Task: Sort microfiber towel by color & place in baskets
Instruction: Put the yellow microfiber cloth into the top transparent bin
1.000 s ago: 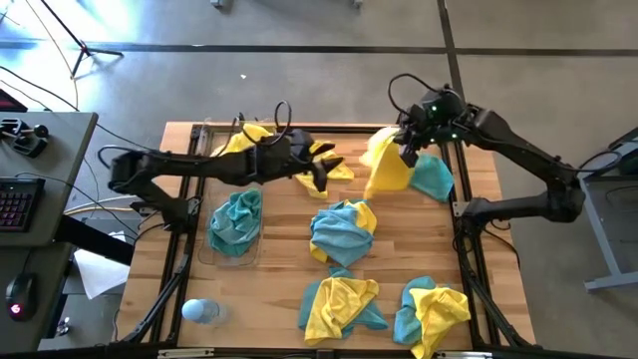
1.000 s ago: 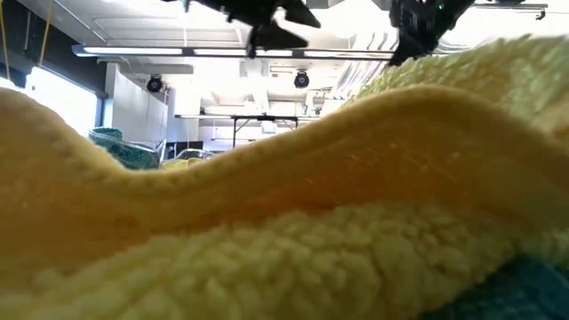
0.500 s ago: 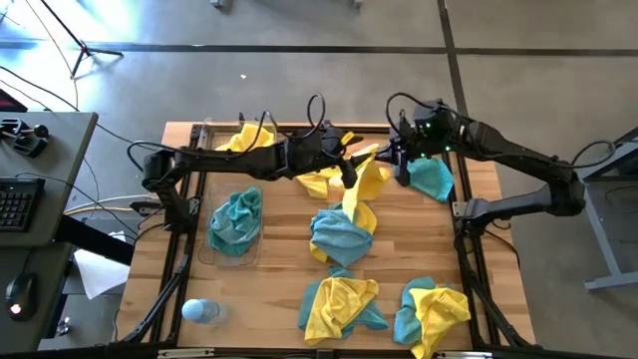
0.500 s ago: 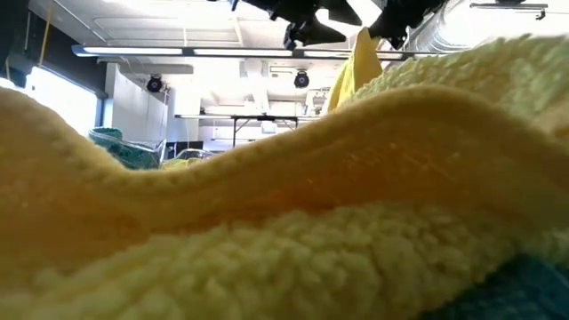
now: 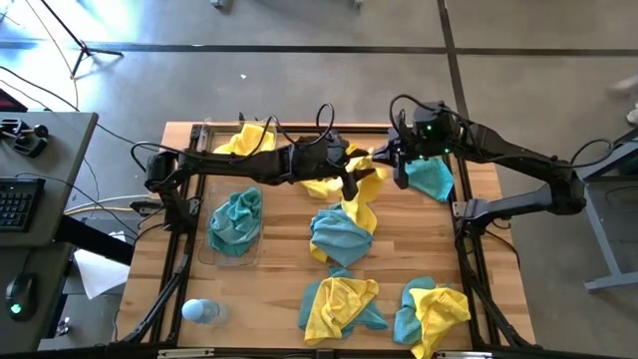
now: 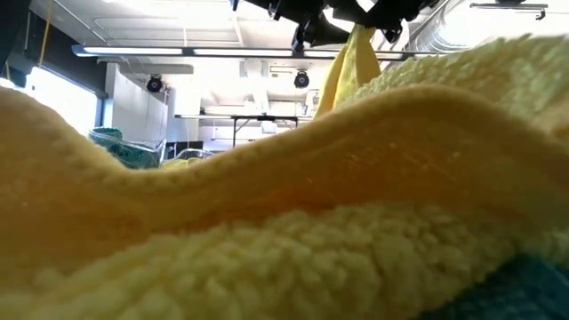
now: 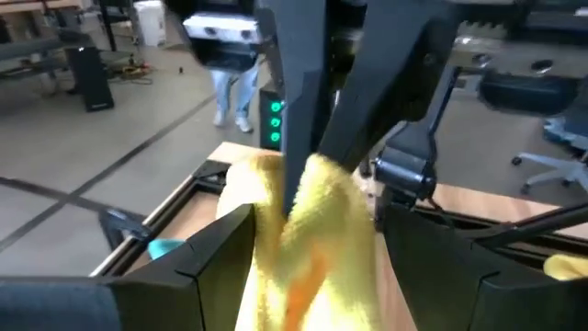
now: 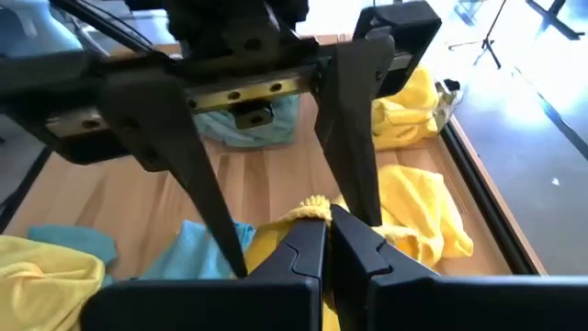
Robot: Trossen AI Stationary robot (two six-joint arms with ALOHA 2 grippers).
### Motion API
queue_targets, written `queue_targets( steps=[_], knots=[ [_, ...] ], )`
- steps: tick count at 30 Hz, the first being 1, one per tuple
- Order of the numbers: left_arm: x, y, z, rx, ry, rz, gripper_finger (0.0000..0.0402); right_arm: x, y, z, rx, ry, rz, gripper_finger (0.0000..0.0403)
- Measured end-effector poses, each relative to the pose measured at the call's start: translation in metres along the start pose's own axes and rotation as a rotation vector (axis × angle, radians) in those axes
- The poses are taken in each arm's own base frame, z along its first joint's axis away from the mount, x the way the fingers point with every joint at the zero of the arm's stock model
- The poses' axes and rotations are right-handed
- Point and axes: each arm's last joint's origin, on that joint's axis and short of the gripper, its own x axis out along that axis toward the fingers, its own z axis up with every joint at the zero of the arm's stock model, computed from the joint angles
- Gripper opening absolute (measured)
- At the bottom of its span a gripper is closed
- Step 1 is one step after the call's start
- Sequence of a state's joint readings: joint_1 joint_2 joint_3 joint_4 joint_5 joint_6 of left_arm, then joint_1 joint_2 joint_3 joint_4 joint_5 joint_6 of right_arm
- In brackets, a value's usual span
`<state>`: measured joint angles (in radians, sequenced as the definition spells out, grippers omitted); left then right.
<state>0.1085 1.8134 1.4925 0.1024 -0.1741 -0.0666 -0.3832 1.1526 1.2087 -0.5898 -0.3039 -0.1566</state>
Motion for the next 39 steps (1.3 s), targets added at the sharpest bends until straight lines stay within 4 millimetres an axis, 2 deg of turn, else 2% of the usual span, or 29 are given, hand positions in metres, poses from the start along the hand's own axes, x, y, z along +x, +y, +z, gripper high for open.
queue_targets(
  steps=[15,19,23,25,27,32,36,39],
  knots=[
    [-0.004,0.018,-0.031,0.021,0.304,0.241,0.0221,-0.001,-0.002,0.01,-0.036,-0.101,-0.02,0.0],
    [-0.004,0.026,-0.033,0.025,0.333,0.271,0.0176,-0.001,-0.005,0.01,-0.026,-0.091,-0.108,0.0003],
    [-0.012,0.041,-0.03,0.05,0.383,0.309,0.0092,-0.001,-0.008,0.009,0.041,-0.079,-0.232,0.0017],
    [-0.024,0.053,-0.024,0.06,0.423,0.335,0.004,-0.002,-0.01,0.009,0.058,-0.078,-0.276,0.0028],
    [-0.037,0.066,-0.013,0.055,0.422,0.352,0.0012,-0.001,-0.01,0.009,0.09,-0.08,-0.294,0.0043],
    [-0.084,0.1,0.017,0.103,0.435,0.39,0.0008,0.014,-0.015,0.007,0.198,-0.057,-0.302,0.0083],
    [-0.128,0.123,0.038,0.143,0.434,0.427,0.0004,0.039,-0.023,0.0,0.284,-0.003,-0.316,0.0106],
    [-0.159,0.14,0.045,0.154,0.465,0.456,0.0003,0.059,-0.028,-0.006,0.338,0.042,-0.319,0.0114]
  ],
)
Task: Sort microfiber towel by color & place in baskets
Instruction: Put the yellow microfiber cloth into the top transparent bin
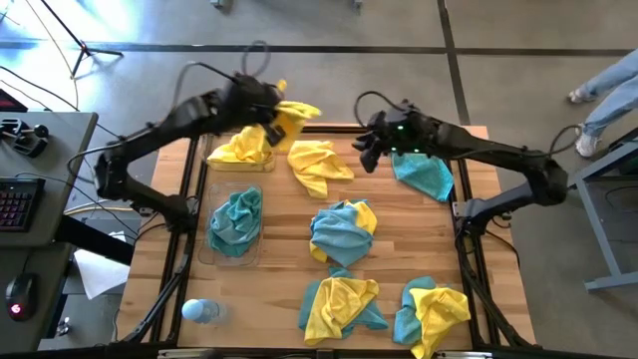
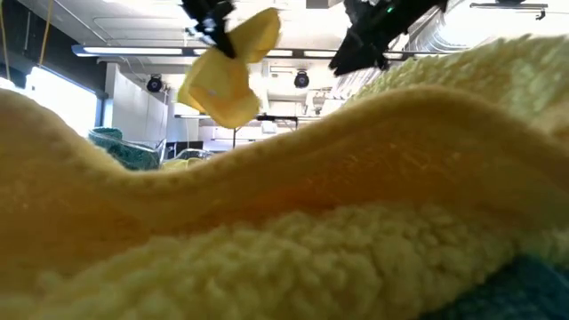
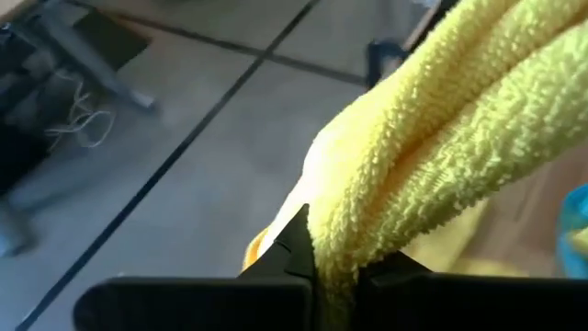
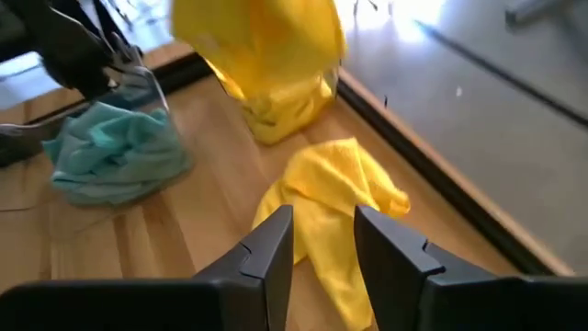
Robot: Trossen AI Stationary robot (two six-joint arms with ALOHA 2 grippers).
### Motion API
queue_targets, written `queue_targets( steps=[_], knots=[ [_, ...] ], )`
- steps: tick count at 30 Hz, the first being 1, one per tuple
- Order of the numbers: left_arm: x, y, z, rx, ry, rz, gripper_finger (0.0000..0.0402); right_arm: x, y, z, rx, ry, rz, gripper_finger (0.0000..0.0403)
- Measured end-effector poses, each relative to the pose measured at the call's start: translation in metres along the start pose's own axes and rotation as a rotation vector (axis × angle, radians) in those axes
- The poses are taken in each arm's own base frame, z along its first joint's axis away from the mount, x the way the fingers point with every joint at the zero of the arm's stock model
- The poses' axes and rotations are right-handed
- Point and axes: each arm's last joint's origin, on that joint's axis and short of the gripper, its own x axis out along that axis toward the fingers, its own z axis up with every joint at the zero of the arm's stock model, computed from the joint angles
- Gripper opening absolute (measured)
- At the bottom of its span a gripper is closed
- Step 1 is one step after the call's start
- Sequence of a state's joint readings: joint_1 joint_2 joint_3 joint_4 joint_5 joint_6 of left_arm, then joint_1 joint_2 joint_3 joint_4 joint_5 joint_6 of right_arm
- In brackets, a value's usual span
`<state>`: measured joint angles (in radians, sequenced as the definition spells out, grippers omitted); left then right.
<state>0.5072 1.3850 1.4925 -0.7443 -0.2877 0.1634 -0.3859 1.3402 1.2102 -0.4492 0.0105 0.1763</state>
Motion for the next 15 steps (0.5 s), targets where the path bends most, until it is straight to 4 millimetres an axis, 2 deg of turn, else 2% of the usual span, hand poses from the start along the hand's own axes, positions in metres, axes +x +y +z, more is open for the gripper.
queue_targets(
  steps=[3,6,10,15],
  knots=[
    [-0.012,0.024,-0.016,-0.006,0.102,0.034,0.0002,0.02,-0.001,-0.005,0.038,0.045,-0.008,0.0114],
    [-0.014,0.044,-0.032,-0.007,0.228,0.07,0.0001,0.036,-0.001,-0.009,0.092,0.071,-0.013,0.0114],
    [-0.005,0.062,-0.05,0.01,0.34,0.095,0.0001,0.049,-0.001,-0.01,0.144,0.054,-0.009,0.0115],
    [0.015,0.068,-0.081,0.009,0.455,0.042,0.0001,0.052,0.001,-0.006,0.193,0.007,0.006,0.0115]
  ],
)
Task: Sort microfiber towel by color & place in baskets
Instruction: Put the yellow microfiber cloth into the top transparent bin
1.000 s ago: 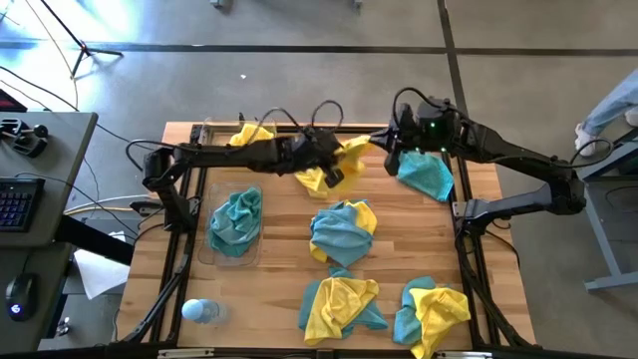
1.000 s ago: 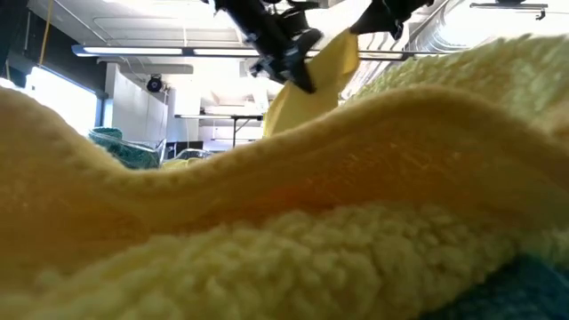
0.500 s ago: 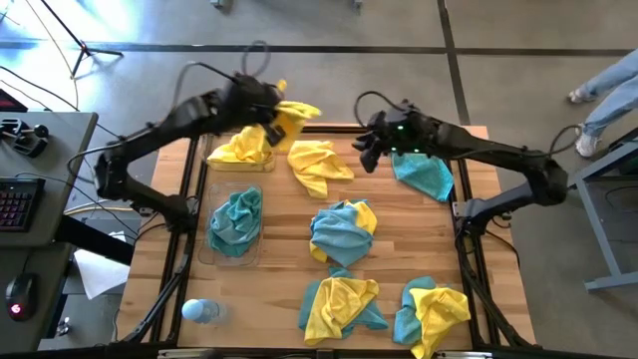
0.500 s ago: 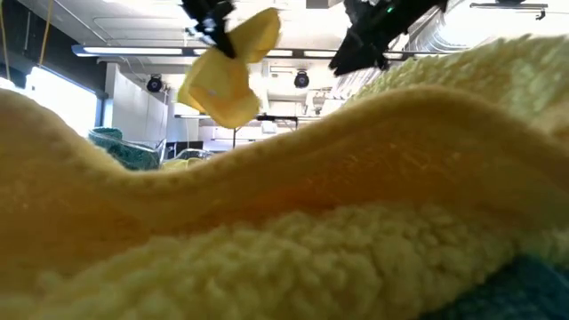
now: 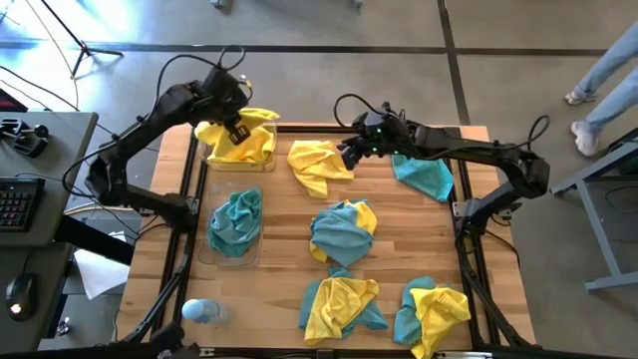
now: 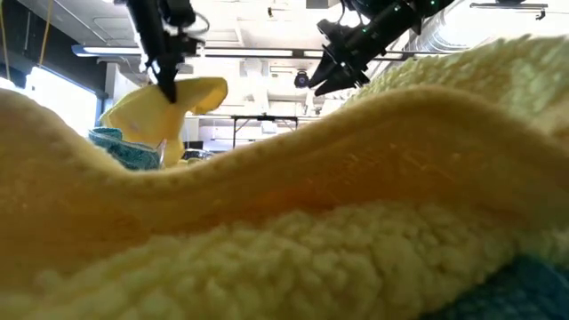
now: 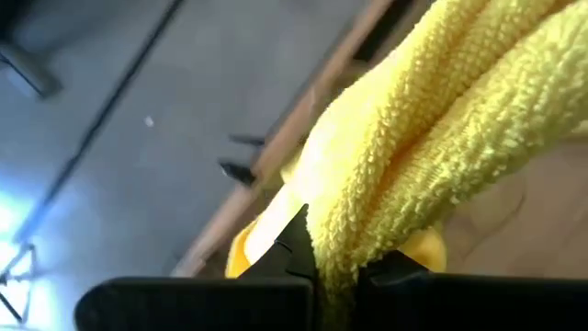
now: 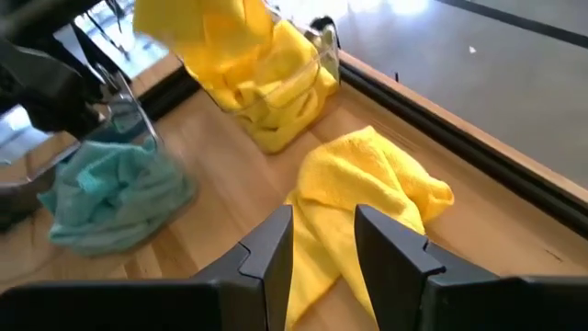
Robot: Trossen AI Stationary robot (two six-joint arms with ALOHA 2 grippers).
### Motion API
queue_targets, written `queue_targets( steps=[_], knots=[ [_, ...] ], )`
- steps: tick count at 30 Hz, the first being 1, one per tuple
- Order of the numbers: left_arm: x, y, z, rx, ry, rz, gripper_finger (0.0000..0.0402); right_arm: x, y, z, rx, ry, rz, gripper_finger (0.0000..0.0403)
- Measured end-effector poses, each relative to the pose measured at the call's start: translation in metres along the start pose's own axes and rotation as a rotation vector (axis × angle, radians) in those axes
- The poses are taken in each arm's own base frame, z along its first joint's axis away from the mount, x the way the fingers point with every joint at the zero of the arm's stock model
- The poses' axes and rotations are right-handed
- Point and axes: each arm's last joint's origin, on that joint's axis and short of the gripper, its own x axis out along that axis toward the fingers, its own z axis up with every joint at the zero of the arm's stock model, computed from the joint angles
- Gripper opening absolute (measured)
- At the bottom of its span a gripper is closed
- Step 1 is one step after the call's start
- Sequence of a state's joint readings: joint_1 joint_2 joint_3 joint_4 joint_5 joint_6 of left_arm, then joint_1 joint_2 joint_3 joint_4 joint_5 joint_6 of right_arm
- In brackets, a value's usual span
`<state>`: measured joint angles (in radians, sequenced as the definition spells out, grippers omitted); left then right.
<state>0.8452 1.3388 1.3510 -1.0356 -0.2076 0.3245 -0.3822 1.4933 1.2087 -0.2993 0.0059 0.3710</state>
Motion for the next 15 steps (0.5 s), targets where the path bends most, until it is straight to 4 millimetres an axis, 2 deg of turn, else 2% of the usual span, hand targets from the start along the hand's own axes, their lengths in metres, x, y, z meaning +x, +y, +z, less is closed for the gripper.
queue_targets(
  steps=[6,15],
  knots=[
    [0.031,0.0,-0.017,-0.067,0.061,0.01,0.0003,0.0,0.011,-0.003,-0.002,-0.007,0.034,0.0115],
    [0.047,-0.007,-0.022,-0.11,0.056,0.013,0.003,-0.001,0.026,-0.009,-0.024,0.009,0.058,0.0115]
  ],
)
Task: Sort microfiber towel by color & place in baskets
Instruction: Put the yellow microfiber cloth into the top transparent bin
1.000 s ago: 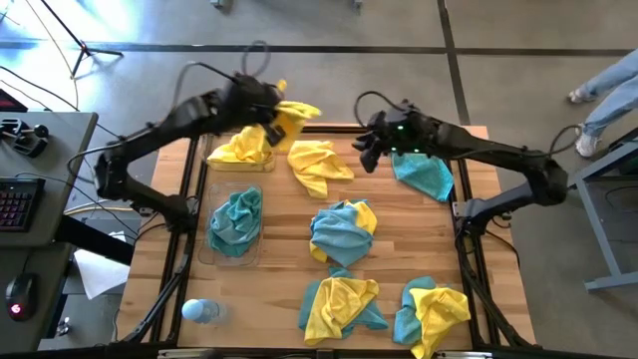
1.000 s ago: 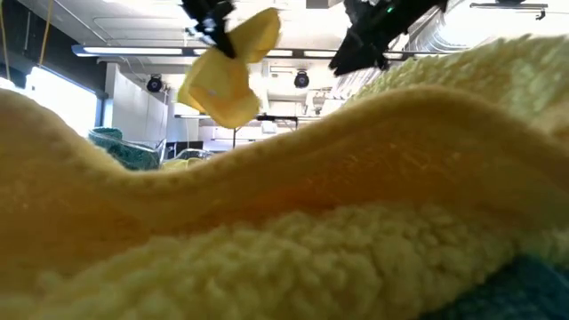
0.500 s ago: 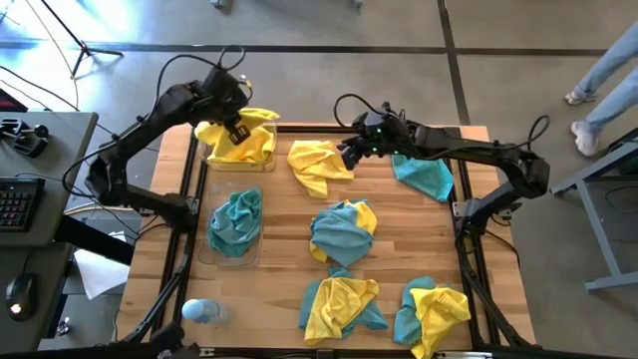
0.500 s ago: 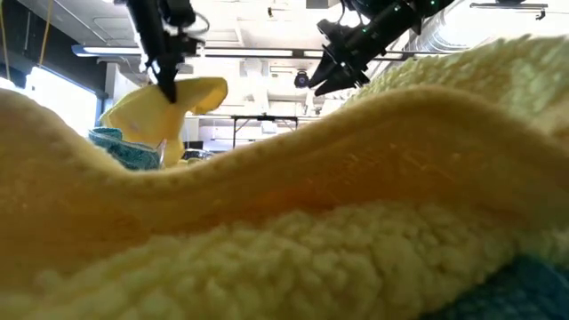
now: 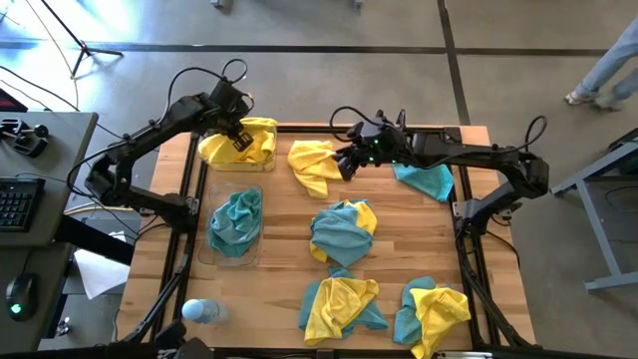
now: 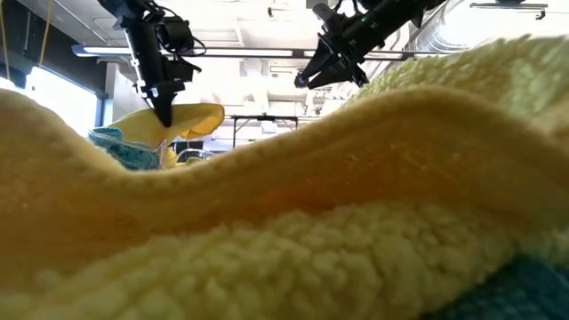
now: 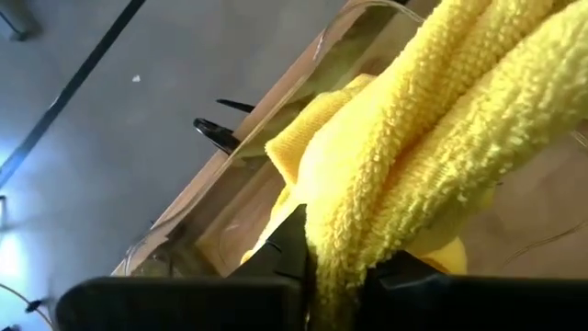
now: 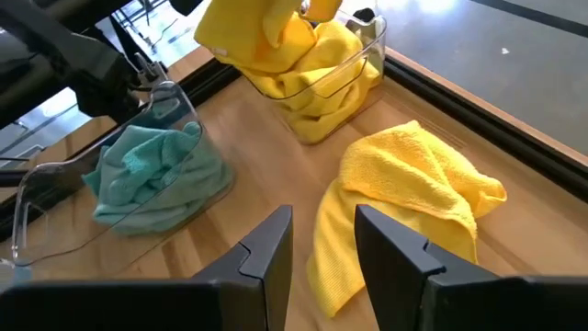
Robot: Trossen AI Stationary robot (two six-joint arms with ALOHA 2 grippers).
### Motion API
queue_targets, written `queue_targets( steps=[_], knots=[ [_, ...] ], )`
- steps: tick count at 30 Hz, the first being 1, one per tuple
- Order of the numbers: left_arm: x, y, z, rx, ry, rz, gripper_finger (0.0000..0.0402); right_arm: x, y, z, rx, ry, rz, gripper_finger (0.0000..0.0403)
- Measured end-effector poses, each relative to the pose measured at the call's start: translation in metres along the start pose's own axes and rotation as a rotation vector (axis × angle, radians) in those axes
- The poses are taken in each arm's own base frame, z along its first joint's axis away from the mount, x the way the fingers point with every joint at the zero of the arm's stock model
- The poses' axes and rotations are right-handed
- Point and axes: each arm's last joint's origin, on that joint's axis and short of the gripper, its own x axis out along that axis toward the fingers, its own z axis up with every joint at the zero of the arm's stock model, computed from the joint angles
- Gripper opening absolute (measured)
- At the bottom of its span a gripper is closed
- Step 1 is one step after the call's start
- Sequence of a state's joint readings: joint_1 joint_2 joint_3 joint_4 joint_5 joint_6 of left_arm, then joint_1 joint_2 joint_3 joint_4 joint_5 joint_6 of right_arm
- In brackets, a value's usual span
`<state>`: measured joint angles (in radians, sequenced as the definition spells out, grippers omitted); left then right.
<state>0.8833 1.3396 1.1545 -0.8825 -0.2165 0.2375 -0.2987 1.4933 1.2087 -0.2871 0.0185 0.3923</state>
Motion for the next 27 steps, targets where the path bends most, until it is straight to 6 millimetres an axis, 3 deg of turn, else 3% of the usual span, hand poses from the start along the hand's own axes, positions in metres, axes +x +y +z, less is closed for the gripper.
queue_targets(
  steps=[15,21,27],
  knots=[
    [-0.004,0.0,-0.013,0.011,0.15,0.047,0.0168,0.0,0.004,-0.005,-0.039,0.036,0.002,0.0115],
    [-0.025,0.008,-0.011,-0.035,0.21,0.123,0.0176,0.0,0.004,-0.006,-0.059,0.04,0.001,0.0115],
    [-0.032,0.01,0.006,-0.088,0.049,0.046,0.0173,0.0,0.004,-0.006,-0.072,0.044,-0.001,0.0115]
  ],
)
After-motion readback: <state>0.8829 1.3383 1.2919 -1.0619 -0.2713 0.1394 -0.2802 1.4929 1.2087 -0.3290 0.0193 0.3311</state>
